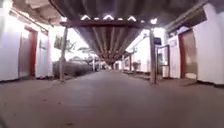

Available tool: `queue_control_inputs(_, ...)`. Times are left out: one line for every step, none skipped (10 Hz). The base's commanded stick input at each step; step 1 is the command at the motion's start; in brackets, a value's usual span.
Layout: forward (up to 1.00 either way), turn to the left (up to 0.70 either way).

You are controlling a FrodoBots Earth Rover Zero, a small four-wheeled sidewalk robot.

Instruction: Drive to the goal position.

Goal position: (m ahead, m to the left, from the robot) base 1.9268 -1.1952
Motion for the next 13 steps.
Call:
queue_control_inputs(0.85,0.00)
queue_control_inputs(0.85,0.00)
queue_control_inputs(0.85,0.00)
queue_control_inputs(0.85,0.00)
queue_control_inputs(0.85,0.00)
queue_control_inputs(0.85,0.00)
queue_control_inputs(0.85,0.00)
queue_control_inputs(0.85,0.00)
queue_control_inputs(0.85,0.00)
queue_control_inputs(0.85,0.00)
queue_control_inputs(0.85,0.00)
queue_control_inputs(0.85,0.00)
queue_control_inputs(0.85,0.00)
